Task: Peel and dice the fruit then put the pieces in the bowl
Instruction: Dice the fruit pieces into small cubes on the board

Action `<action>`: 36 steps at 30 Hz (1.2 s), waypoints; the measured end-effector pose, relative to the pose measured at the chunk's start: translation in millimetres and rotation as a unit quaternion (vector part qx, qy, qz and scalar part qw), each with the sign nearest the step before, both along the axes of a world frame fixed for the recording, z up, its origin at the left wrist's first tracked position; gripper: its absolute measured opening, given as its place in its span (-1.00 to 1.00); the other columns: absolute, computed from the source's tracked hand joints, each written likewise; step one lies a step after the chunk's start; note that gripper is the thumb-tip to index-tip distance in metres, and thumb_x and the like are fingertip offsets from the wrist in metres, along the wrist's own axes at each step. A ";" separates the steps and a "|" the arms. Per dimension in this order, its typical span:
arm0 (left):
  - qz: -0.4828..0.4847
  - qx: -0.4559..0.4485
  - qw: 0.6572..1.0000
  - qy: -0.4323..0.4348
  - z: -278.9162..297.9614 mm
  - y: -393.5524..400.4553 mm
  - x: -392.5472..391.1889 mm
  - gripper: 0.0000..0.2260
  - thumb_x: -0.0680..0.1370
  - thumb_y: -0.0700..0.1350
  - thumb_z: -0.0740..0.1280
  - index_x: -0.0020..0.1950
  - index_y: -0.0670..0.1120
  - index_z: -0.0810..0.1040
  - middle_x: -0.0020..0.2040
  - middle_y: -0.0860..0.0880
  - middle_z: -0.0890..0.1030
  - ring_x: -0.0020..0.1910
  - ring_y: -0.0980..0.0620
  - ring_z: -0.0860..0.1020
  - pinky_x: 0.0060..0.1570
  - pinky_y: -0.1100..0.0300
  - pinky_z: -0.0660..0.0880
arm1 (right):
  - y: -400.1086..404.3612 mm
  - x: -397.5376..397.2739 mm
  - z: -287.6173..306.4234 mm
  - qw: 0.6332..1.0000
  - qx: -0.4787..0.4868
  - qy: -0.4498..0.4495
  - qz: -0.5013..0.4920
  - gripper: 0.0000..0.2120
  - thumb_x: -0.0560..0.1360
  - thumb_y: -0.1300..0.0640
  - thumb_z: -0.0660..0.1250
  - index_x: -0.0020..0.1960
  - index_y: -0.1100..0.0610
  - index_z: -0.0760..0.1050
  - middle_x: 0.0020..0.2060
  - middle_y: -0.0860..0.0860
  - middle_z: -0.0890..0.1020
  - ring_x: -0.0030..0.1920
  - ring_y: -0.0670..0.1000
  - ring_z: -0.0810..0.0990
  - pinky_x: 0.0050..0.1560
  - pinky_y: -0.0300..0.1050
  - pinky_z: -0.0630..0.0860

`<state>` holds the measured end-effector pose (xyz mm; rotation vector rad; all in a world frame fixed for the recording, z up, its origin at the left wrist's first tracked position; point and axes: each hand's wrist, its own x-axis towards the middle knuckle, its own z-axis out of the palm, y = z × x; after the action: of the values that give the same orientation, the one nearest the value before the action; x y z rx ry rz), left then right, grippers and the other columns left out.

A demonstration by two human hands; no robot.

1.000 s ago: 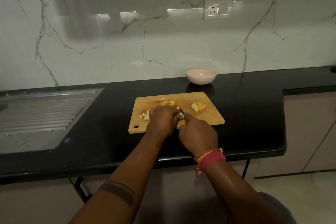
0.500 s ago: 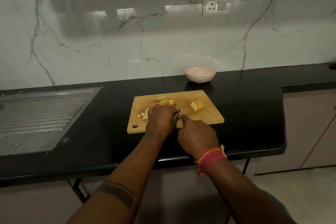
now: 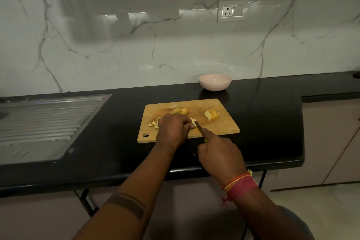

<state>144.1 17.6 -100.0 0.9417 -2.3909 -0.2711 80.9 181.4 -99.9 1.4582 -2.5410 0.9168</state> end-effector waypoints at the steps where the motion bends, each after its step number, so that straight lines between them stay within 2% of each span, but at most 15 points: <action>1: 0.000 0.000 1.000 0.001 -0.2 -0.1 -0.4 -0.82 0.59 0.11 0.38 0.14 0.15 0.70 0.15 0.16 0.67 0.17 -0.01 0.47 0.18 -0.02 0.29 | -1.7 -0.9 0.8 1.000 -0.003 -0.004 0.002 -0.47 0.60 0.02 0.16 0.56 -0.09 0.25 -0.30 -0.10 0.51 -0.34 -0.12 0.47 -0.43 -0.20 0.30; 6: -0.004 -0.008 1.000 0.012 -3.2 -3.2 -0.2 -0.84 0.58 0.10 0.39 0.11 0.15 0.71 0.11 0.15 0.69 0.14 0.00 0.49 0.18 -0.02 0.31 | -15.8 -1.3 2.7 1.000 0.002 -0.004 0.003 -0.45 0.58 0.01 0.17 0.57 -0.12 0.23 -0.25 -0.04 0.57 -0.27 -0.04 0.54 -0.33 -0.14 0.45; 9: -0.006 -0.016 1.000 0.013 -3.8 -4.2 0.4 -0.85 0.58 0.10 0.40 0.09 0.16 0.72 0.09 0.16 0.69 0.12 -0.01 0.50 0.19 -0.03 0.33 | -27.1 -0.7 3.6 1.000 0.014 0.012 0.003 -0.45 0.59 0.00 0.16 0.58 -0.09 0.21 -0.24 -0.04 0.55 -0.26 -0.02 0.53 -0.31 -0.13 0.42; 14: -0.012 -0.018 0.999 0.026 -4.1 -5.1 0.7 -0.89 0.56 0.08 0.42 0.05 0.18 0.72 0.04 0.17 0.71 0.10 0.02 0.57 0.21 -0.12 0.41 | -42.4 -2.6 5.6 1.000 0.025 0.009 0.004 -0.47 0.59 0.01 0.17 0.56 -0.05 0.24 -0.15 0.02 0.62 -0.16 0.06 0.61 -0.25 -0.09 0.48; 17: -0.015 -0.022 0.999 0.033 -5.7 -5.4 0.6 -0.90 0.55 0.08 0.44 0.02 0.18 0.72 0.00 0.17 0.71 0.06 0.02 0.59 0.17 -0.14 0.46 | -38.1 -2.6 3.5 0.999 0.040 0.030 0.003 -0.44 0.61 0.02 0.16 0.59 -0.02 0.18 -0.22 0.00 0.55 -0.23 0.03 0.54 -0.28 -0.11 0.40; 19: -0.012 -0.027 0.999 0.034 -6.2 -5.2 0.9 -0.90 0.55 0.09 0.43 0.02 0.19 0.73 -0.01 0.17 0.71 0.07 0.01 0.58 0.18 -0.11 0.44 | -31.9 -4.5 3.0 0.998 0.054 0.042 0.007 -0.44 0.61 0.03 0.16 0.60 -0.03 0.17 -0.26 -0.03 0.51 -0.27 0.00 0.50 -0.29 -0.11 0.41; 26: 0.004 -0.009 1.000 0.004 -2.0 0.2 0.2 -0.85 0.59 0.12 0.38 0.10 0.18 0.71 0.10 0.18 0.68 0.16 0.00 0.47 0.18 -0.03 0.31 | -3.4 -0.9 0.3 0.998 0.060 0.034 0.008 -0.45 0.60 0.01 0.17 0.58 -0.05 0.21 -0.22 -0.03 0.52 -0.26 -0.03 0.50 -0.30 -0.12 0.40; 32: -0.002 0.008 1.000 0.030 -4.6 -2.1 3.0 -0.88 0.58 0.09 0.41 0.06 0.15 0.70 0.01 0.18 0.69 0.15 0.03 0.47 0.20 0.00 0.28 | 2.9 -2.1 -0.1 1.000 0.014 0.014 0.013 -0.46 0.59 0.01 0.15 0.57 -0.11 0.23 -0.28 -0.07 0.55 -0.30 -0.07 0.53 -0.32 -0.10 0.51; 36: -0.009 0.018 0.999 0.047 -5.8 -4.2 2.0 -0.91 0.56 0.07 0.43 0.02 0.14 0.71 -0.03 0.16 0.70 0.14 0.03 0.51 0.23 -0.03 0.33 | -7.2 -3.4 2.7 1.000 0.010 0.004 0.021 -0.44 0.58 0.02 0.16 0.57 -0.13 0.20 -0.25 -0.04 0.56 -0.27 -0.04 0.55 -0.29 -0.10 0.52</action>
<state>146.1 13.4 -105.8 0.9033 -2.3165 -0.3576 77.6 174.3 -97.2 1.5221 -2.5300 0.8926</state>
